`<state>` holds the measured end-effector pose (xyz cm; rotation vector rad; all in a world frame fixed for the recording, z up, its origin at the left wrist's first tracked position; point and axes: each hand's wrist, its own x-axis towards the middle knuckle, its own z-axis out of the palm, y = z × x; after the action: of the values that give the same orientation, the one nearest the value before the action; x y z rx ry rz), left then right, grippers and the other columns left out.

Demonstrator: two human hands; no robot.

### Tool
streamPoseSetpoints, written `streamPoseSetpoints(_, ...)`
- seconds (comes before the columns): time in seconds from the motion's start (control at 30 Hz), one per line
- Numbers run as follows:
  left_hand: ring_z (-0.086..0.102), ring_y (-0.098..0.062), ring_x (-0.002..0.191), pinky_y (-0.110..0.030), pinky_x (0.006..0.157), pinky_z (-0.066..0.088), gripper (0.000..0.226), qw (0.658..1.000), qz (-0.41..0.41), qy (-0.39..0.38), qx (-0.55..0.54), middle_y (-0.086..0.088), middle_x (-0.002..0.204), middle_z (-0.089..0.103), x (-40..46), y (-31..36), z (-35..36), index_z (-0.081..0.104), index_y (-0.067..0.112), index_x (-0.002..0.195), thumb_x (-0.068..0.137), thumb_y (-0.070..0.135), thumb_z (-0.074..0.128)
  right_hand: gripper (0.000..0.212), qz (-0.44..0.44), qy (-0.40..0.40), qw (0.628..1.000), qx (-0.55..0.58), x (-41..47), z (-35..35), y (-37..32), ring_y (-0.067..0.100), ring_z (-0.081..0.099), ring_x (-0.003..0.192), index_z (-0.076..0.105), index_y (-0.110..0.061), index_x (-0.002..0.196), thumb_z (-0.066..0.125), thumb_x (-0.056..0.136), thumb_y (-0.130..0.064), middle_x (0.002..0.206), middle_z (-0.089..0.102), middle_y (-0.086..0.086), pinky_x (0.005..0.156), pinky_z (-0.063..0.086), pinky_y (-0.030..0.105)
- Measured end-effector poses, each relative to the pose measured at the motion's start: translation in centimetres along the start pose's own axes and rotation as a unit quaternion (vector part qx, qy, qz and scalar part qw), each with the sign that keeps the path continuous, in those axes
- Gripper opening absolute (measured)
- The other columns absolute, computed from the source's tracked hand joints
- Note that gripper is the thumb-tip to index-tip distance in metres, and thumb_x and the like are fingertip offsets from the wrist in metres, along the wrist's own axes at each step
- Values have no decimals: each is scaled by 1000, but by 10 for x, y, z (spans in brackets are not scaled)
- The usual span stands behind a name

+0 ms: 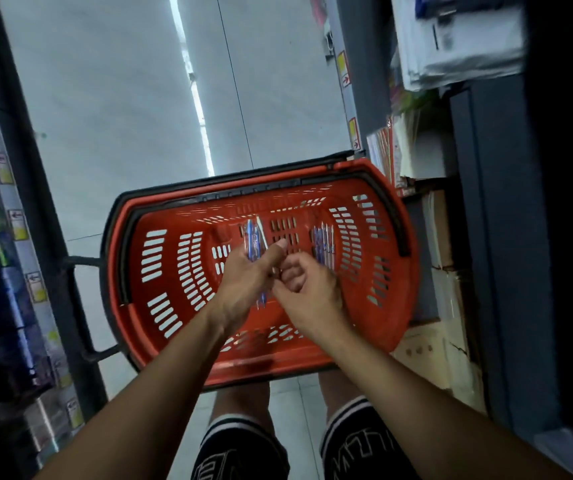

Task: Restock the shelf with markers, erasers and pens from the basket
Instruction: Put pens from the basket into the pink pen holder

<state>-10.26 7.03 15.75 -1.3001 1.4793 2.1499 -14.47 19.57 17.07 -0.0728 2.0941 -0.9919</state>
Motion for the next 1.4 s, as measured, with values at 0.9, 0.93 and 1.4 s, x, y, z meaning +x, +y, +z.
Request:
streamPoseSetpoints(0.9, 40, -16, 53, -29, 48, 39, 43, 988, 105, -111, 30, -2, 66, 53, -237, 111, 32, 73, 12, 104, 95, 55, 68, 5, -74, -10, 996, 54, -209, -116, -109, 13, 68, 90, 72, -24, 98, 67, 100, -26, 92, 73, -7, 84, 58, 39)
streamPoseSetpoints(0.93, 40, -17, 53, -30, 47, 38, 45, 986, 108, -119, 35, -5, 68, 53, -241, 114, 30, 73, 12, 105, 94, 56, 69, 4, -81, 4, 995, 56, -215, -116, -111, 10, 68, 87, 72, -25, 98, 68, 99, -27, 90, 72, -7, 79, 58, 34)
streamPoseSetpoints(1.4, 49, -19, 59, -28, 52, 44, 40, 914, 172, -286, 232, -3, 78, 63, -294, 118, -2, 69, 19, 102, 99, 59, 64, 10, -51, 239, 961, 131, -324, -49, -124, 1, 68, 75, 75, -22, 92, 72, 94, -32, 82, 74, -11, 61, 51, 19)
